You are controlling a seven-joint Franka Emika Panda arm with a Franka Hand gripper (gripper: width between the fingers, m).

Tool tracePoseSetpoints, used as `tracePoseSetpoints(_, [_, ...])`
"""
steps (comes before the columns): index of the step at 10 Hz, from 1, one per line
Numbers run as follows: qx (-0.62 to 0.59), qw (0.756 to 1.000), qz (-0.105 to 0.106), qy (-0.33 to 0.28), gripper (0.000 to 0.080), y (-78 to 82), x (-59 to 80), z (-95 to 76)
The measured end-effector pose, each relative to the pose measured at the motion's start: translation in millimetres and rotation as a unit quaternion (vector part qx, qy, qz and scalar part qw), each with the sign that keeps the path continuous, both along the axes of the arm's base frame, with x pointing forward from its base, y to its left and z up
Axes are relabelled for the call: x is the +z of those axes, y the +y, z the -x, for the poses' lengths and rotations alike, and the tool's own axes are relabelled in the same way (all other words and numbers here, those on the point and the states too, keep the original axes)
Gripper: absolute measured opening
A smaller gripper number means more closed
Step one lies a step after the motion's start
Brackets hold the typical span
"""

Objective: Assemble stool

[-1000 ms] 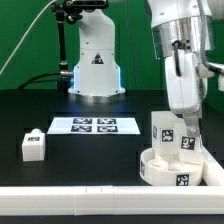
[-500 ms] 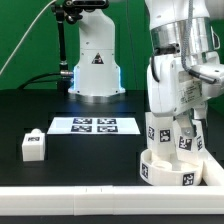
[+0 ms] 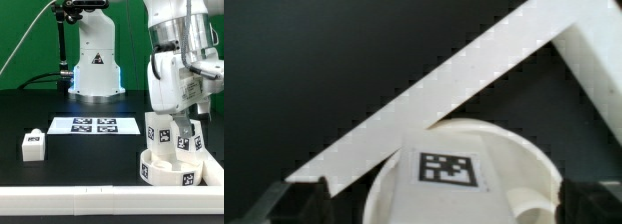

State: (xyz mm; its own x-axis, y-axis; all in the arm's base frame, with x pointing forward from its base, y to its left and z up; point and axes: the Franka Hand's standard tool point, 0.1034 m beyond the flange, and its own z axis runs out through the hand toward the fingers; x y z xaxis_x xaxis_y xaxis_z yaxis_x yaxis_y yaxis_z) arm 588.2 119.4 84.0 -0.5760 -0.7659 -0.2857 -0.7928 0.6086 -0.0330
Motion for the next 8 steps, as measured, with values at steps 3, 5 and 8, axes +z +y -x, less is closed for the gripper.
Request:
tracePoseSetpoints(3, [0.066, 0.997, 0.005, -0.03, 0.0646, 3.9, 22.5, -3.3])
tracePoseSetpoints(5, [0.138, 0.989, 0.024, -0.043, 0.0648, 2.8, 19.0, -2.4])
tracePoseSetpoints(8, [0.268, 0.96, 0.05, -0.059, 0.0648, 2.1, 19.3, -2.3])
